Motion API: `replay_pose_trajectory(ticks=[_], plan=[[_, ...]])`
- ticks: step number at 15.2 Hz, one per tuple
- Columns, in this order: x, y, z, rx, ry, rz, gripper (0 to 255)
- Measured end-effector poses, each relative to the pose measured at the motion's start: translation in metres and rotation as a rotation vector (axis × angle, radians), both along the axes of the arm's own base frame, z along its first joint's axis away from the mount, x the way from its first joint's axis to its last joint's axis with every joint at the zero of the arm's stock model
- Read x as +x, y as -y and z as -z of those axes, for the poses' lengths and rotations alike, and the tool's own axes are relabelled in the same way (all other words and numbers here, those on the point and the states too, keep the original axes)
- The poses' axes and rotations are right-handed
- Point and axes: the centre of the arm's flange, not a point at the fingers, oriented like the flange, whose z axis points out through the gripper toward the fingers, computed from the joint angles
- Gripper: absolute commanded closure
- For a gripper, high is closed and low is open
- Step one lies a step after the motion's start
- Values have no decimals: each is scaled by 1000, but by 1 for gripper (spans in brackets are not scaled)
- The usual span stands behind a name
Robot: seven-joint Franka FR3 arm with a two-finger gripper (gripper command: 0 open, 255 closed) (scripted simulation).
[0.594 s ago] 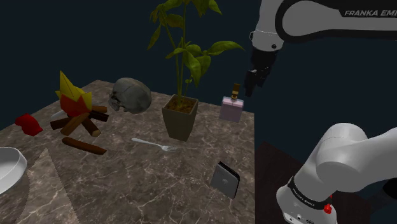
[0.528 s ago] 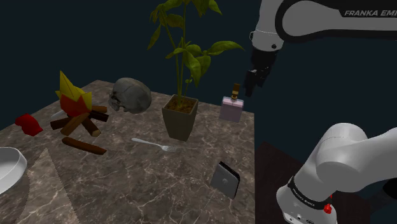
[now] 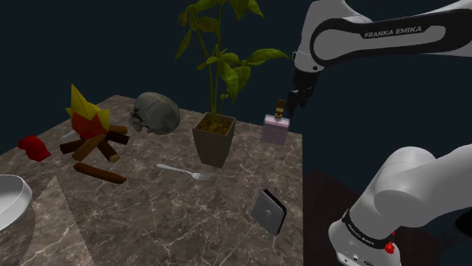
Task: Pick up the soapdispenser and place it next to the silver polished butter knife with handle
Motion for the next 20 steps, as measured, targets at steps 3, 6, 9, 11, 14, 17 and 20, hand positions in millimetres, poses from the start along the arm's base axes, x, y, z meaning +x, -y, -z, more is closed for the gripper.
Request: replay_pose_trajectory(ticks=[3, 6, 9, 11, 14, 17, 20], plan=[[11, 27, 24, 14, 3, 5, 0], [28, 57, 50, 28, 7, 10, 0], [43, 82, 75, 42, 10, 15, 0], [52, 103, 92, 52, 13, 19, 0], [59, 120, 111, 59, 15, 22, 0], [62, 122, 126, 60, 16, 22, 0], [64, 122, 145, 60, 15, 22, 0]])
